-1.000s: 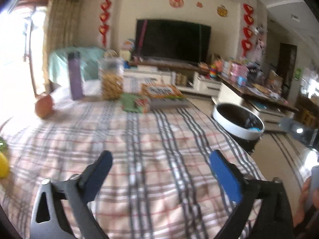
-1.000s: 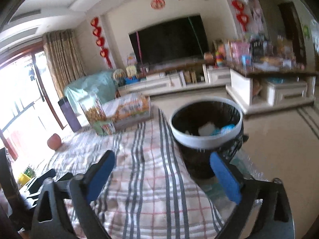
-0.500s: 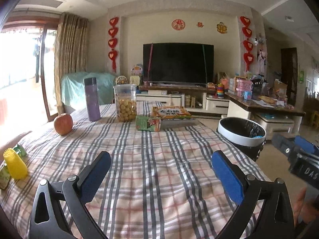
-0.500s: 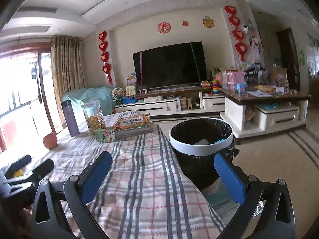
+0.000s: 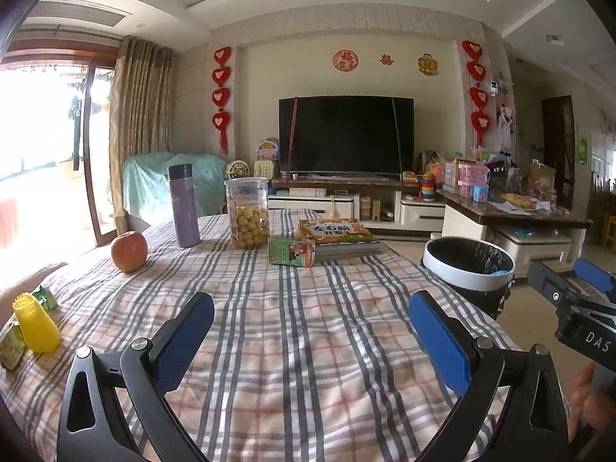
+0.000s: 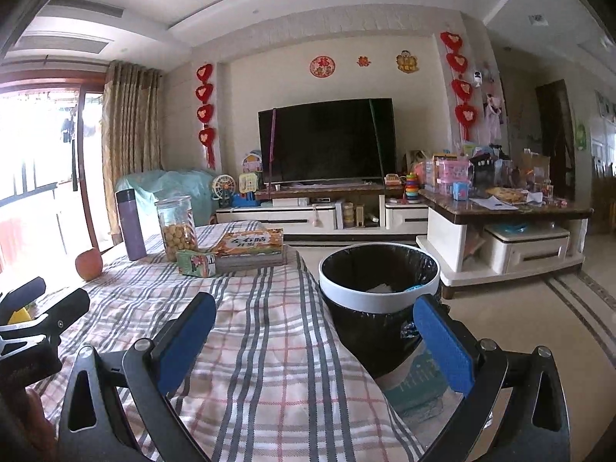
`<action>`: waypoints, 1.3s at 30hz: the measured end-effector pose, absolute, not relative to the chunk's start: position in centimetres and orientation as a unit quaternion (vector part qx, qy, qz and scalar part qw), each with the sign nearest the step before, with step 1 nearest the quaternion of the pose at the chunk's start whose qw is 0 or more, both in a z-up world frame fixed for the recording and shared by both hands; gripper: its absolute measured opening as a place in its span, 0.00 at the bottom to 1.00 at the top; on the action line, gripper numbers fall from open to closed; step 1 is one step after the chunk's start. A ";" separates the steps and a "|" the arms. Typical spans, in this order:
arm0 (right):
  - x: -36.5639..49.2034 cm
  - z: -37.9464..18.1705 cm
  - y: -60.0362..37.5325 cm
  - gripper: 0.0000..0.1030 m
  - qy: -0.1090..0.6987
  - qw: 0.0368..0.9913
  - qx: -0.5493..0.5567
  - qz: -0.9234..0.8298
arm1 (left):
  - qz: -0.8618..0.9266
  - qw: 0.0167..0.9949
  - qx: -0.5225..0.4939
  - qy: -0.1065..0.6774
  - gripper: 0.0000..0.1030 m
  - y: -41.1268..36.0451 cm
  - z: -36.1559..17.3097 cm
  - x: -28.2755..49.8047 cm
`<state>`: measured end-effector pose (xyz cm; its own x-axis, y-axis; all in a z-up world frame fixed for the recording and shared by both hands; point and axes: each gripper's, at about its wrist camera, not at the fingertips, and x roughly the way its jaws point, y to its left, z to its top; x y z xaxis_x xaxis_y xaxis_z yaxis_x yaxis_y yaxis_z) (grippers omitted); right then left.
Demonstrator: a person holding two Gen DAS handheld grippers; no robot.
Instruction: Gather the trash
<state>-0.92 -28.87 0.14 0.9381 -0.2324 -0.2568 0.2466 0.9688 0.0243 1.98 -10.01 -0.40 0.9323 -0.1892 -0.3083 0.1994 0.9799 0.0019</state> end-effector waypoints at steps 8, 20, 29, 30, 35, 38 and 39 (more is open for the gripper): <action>-1.3 0.4 -28.4 1.00 0.120 0.986 0.022 -0.116 | -0.098 0.983 0.017 0.156 1.00 -9.9 -0.4 2.1; -1.4 0.4 -28.2 1.00 0.120 0.986 0.026 -0.112 | -0.096 0.984 0.018 0.151 0.99 -9.9 -0.4 1.9; -1.5 0.3 -28.2 1.00 0.122 0.986 0.027 -0.108 | -0.098 0.984 0.018 0.151 0.99 -10.0 -0.5 1.7; -1.5 0.3 -28.2 1.00 0.122 0.986 0.027 -0.109 | -0.098 0.983 0.018 0.151 0.99 -10.1 -0.5 1.7; -1.5 0.3 -28.2 1.00 0.122 0.986 0.027 -0.108 | -0.098 0.983 0.019 0.151 0.99 -10.1 -0.6 1.6; -1.5 0.3 -28.2 1.00 0.122 0.986 0.027 -0.108 | -0.099 0.983 0.020 0.151 0.99 -10.1 -0.6 1.6; -1.5 0.3 -28.2 1.00 0.122 0.986 0.028 -0.108 | -0.099 0.983 0.021 0.152 0.99 -10.1 -0.6 1.6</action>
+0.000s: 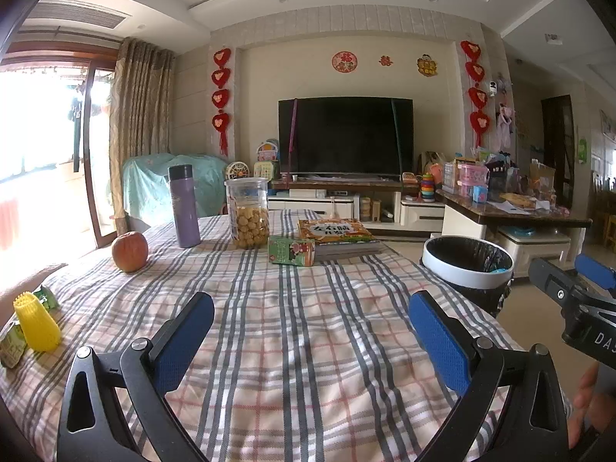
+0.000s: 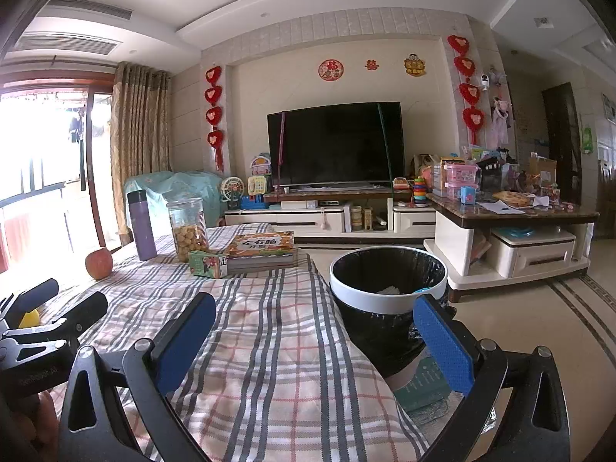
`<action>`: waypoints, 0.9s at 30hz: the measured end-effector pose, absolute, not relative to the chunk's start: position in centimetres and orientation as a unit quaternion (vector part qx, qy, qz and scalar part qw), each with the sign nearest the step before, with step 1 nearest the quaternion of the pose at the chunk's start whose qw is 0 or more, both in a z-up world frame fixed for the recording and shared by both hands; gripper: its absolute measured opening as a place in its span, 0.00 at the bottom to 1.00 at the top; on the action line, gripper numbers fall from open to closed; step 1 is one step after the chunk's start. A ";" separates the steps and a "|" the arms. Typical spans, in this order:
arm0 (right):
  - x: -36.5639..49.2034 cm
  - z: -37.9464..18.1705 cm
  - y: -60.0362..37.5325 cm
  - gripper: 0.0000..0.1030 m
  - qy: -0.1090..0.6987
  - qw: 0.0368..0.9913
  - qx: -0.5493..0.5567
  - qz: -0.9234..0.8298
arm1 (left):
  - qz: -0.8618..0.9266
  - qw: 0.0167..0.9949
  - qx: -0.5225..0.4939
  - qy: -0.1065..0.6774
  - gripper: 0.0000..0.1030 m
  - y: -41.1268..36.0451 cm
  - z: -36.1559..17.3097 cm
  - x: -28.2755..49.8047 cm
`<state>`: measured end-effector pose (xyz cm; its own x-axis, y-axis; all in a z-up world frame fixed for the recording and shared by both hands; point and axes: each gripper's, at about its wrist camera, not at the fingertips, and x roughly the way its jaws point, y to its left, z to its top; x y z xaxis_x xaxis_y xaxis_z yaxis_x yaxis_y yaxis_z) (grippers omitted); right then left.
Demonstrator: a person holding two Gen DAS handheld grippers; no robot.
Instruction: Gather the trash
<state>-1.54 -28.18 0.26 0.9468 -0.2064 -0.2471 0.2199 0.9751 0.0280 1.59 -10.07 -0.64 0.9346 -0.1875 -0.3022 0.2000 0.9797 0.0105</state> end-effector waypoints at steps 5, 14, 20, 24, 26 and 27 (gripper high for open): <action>-1.5 0.3 -28.2 1.00 0.123 0.986 0.025 -0.109 | -0.102 0.983 0.019 0.155 0.99 -9.9 -0.7 1.7; -1.6 0.2 -28.1 1.00 0.123 0.986 0.024 -0.107 | -0.102 0.982 0.018 0.155 0.99 -9.9 -0.7 1.7; -1.6 0.2 -28.1 1.00 0.124 0.986 0.025 -0.106 | -0.102 0.983 0.019 0.154 0.99 -9.9 -0.7 1.7; -1.6 0.2 -28.0 1.00 0.123 0.986 0.024 -0.106 | -0.102 0.983 0.019 0.154 0.99 -9.9 -0.7 1.7; -1.6 0.2 -28.0 1.00 0.123 0.986 0.024 -0.106 | -0.102 0.982 0.019 0.155 0.99 -9.9 -0.7 1.7; -1.5 0.2 -28.0 1.00 0.124 0.986 0.024 -0.106 | -0.102 0.982 0.019 0.155 0.99 -9.9 -0.7 1.7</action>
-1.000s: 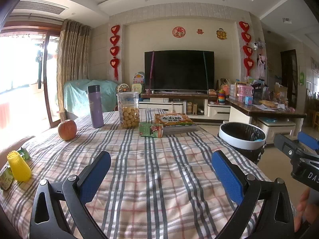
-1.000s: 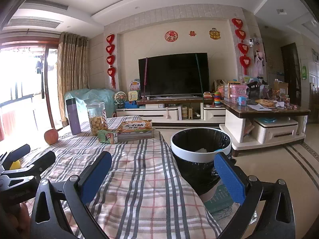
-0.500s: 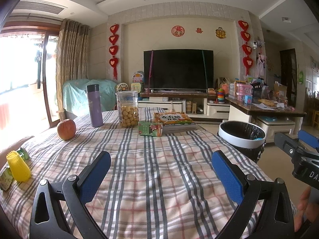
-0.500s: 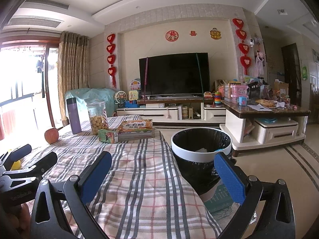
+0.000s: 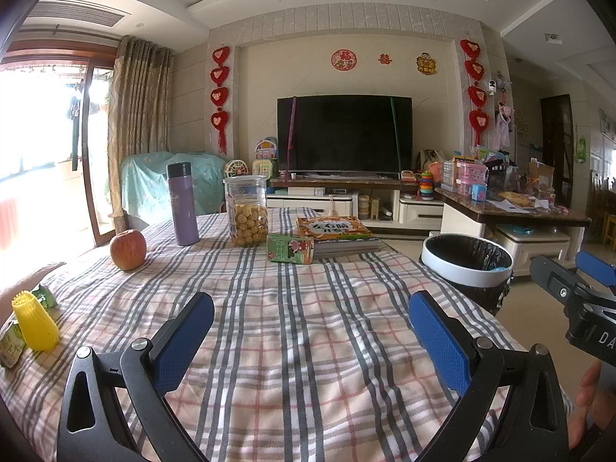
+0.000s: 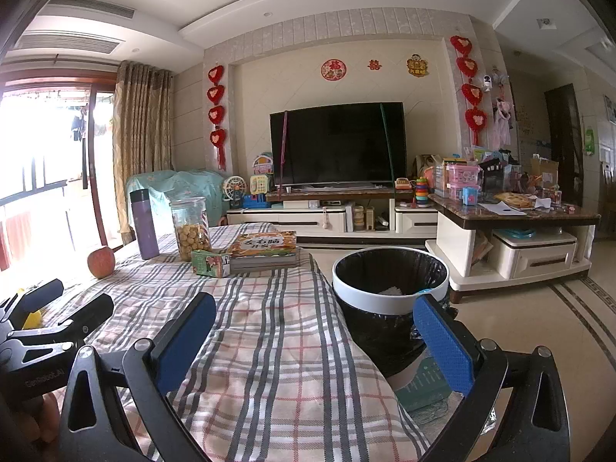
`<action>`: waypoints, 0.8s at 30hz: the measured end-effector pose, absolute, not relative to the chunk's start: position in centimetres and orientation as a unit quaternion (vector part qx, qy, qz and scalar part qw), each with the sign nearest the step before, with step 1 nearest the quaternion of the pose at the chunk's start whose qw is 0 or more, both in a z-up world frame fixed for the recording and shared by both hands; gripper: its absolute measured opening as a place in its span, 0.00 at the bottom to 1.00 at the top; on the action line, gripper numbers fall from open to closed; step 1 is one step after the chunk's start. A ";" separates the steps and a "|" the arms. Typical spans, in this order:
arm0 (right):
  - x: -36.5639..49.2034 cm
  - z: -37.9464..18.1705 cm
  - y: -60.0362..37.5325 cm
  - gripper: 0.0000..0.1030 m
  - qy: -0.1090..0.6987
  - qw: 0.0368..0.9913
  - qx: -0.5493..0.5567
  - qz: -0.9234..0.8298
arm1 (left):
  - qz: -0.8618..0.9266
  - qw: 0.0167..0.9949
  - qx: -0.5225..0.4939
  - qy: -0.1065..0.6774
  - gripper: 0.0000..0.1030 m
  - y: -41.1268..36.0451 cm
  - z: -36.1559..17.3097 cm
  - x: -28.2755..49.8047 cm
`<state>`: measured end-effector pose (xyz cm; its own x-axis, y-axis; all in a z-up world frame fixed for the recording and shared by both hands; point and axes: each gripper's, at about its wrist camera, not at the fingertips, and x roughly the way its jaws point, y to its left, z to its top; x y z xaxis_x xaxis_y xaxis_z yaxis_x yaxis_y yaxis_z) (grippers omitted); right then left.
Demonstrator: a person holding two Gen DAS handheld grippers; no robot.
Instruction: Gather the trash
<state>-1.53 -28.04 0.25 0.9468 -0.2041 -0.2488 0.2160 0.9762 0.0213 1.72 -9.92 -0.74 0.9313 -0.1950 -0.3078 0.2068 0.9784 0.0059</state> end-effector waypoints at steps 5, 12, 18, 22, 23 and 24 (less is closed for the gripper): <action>-1.6 0.2 -27.9 1.00 0.123 0.986 0.024 -0.105 | -0.102 0.982 0.019 0.155 0.99 -9.9 -0.8 1.7; -1.5 0.3 -28.0 1.00 0.124 0.986 0.024 -0.106 | -0.103 0.982 0.019 0.155 0.99 -9.9 -0.8 1.8; -1.5 0.2 -27.9 1.00 0.126 0.986 0.025 -0.105 | -0.103 0.982 0.019 0.156 0.99 -9.9 -0.8 1.8; -1.6 0.2 -27.9 1.00 0.127 0.986 0.025 -0.104 | -0.103 0.982 0.020 0.155 0.99 -9.9 -0.8 1.8; -1.6 0.2 -27.8 1.00 0.127 0.986 0.025 -0.104 | -0.103 0.982 0.020 0.155 0.99 -9.9 -0.8 1.8; -1.7 0.1 -27.7 1.00 0.128 0.986 0.024 -0.103 | -0.103 0.982 0.020 0.155 0.99 -9.9 -0.8 1.8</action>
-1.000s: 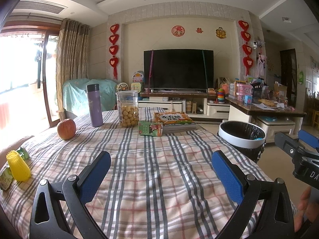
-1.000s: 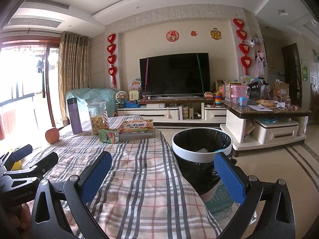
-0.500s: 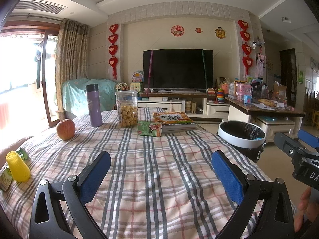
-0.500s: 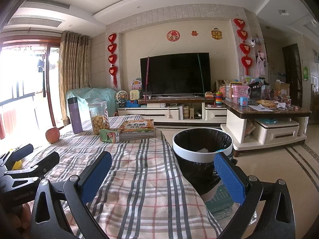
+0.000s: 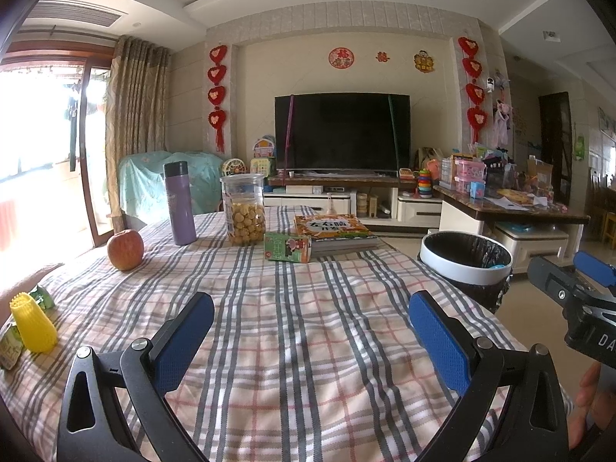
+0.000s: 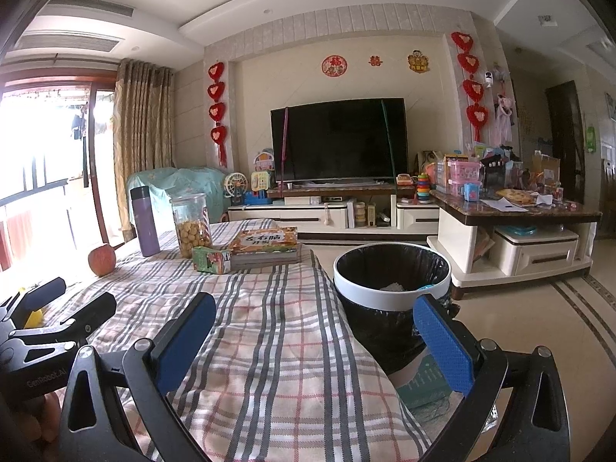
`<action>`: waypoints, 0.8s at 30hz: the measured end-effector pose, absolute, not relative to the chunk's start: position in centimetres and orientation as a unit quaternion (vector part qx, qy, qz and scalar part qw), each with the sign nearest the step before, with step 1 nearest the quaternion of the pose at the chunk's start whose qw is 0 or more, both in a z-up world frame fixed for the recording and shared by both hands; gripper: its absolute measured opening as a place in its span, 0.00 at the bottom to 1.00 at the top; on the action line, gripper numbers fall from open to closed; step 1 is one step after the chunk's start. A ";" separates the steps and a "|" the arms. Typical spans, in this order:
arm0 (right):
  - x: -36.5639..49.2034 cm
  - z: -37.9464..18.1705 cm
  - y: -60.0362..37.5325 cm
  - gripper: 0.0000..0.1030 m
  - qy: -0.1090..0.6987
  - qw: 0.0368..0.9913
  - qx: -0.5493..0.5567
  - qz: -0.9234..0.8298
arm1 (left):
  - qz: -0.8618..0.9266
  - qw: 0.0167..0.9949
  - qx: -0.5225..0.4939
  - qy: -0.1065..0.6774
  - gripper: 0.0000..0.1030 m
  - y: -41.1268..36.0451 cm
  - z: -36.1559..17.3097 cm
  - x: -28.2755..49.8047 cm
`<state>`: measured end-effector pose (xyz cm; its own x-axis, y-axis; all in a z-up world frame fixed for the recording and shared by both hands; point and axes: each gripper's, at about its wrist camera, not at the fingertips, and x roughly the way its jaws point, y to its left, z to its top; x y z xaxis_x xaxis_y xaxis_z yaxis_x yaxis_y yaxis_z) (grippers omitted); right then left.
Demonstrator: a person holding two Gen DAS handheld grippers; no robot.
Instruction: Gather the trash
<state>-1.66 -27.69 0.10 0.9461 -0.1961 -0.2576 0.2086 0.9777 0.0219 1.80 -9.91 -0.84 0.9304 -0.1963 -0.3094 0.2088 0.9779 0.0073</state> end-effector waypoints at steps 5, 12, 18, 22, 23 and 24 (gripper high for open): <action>-1.7 0.0 -27.7 1.00 0.131 0.986 0.024 -0.100 | -0.104 0.982 0.019 0.156 0.99 -9.9 -0.8 1.8; -1.7 -0.1 -27.8 1.00 0.132 0.986 0.025 -0.099 | -0.104 0.982 0.021 0.155 0.99 -9.9 -0.8 1.9; -1.7 0.0 -27.8 1.00 0.134 0.986 0.026 -0.097 | -0.103 0.982 0.020 0.156 1.00 -10.0 -0.8 1.8; -1.6 0.0 -27.9 1.00 0.134 0.986 0.025 -0.098 | -0.104 0.982 0.020 0.158 0.99 -10.0 -0.8 1.9; -1.7 0.0 -27.8 1.00 0.134 0.986 0.025 -0.097 | -0.105 0.982 0.020 0.159 0.99 -10.0 -0.9 2.0; -1.7 0.0 -27.8 1.00 0.135 0.986 0.025 -0.098 | -0.105 0.981 0.020 0.159 0.99 -10.0 -0.9 2.0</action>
<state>-1.67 -27.81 -0.01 0.9446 -0.1855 -0.2707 0.1992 0.9797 0.0236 2.03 -9.99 -0.92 0.9274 -0.1988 -0.3169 0.2118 0.9773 0.0068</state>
